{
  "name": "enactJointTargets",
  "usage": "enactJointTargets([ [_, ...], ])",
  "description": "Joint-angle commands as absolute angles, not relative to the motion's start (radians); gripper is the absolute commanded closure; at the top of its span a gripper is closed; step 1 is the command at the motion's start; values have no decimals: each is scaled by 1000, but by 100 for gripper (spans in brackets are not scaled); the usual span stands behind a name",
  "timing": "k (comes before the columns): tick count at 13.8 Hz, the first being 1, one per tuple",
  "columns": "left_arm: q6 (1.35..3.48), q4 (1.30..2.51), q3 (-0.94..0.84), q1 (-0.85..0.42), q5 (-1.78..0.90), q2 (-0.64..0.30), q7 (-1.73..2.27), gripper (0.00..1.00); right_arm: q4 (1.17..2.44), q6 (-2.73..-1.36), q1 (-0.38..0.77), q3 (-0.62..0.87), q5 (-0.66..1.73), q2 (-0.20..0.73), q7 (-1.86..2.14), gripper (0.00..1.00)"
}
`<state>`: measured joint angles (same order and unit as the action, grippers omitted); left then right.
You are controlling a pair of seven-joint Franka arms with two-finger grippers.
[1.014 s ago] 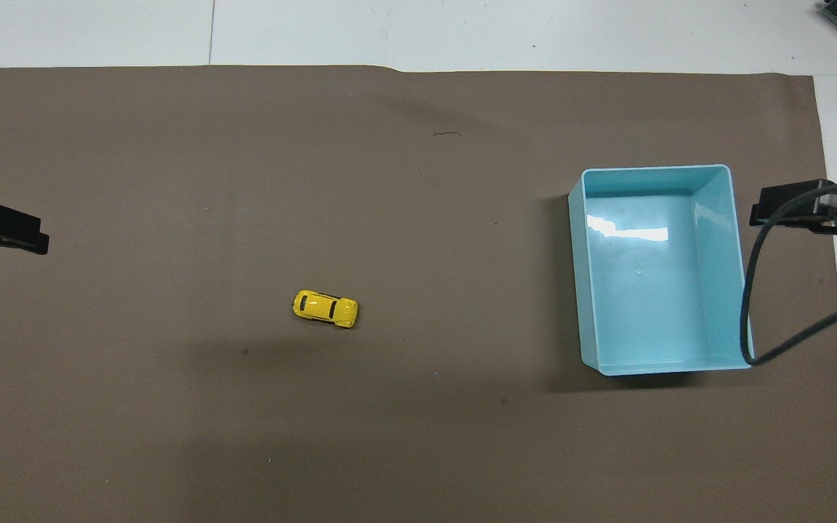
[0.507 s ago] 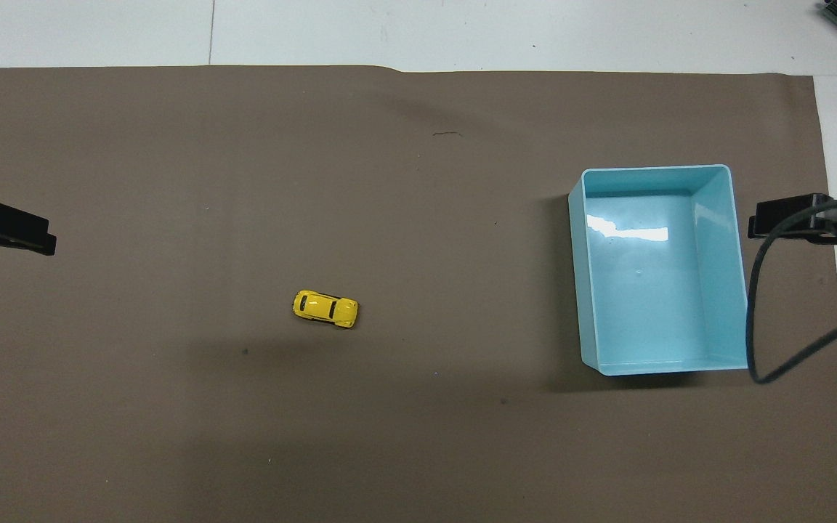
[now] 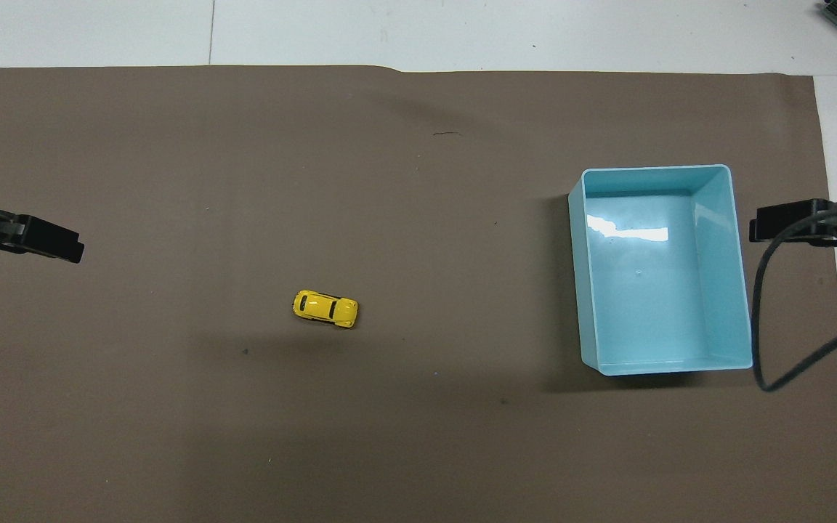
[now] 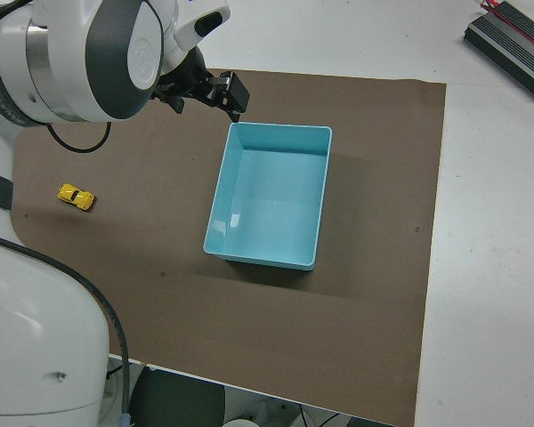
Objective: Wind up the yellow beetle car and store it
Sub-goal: 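Move the left gripper over the yellow toy car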
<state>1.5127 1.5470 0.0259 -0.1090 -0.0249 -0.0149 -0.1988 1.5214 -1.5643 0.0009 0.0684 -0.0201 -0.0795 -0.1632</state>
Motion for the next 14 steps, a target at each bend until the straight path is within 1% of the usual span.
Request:
enactJointTargets([
  [1,1514,1543,37,-146,-20,-18,-334,0,1526,-1549,-29,69,0,-92,-140,0],
  [8,1525,1551,31,-169,-32,-34,-769,0,1526,-1548,-31,66,0,-92,-140,0],
  [14,1653,1673,29,-169,-37,-28,-1040,0,1526,-1549,-31,66,0,-92,-140,0],
])
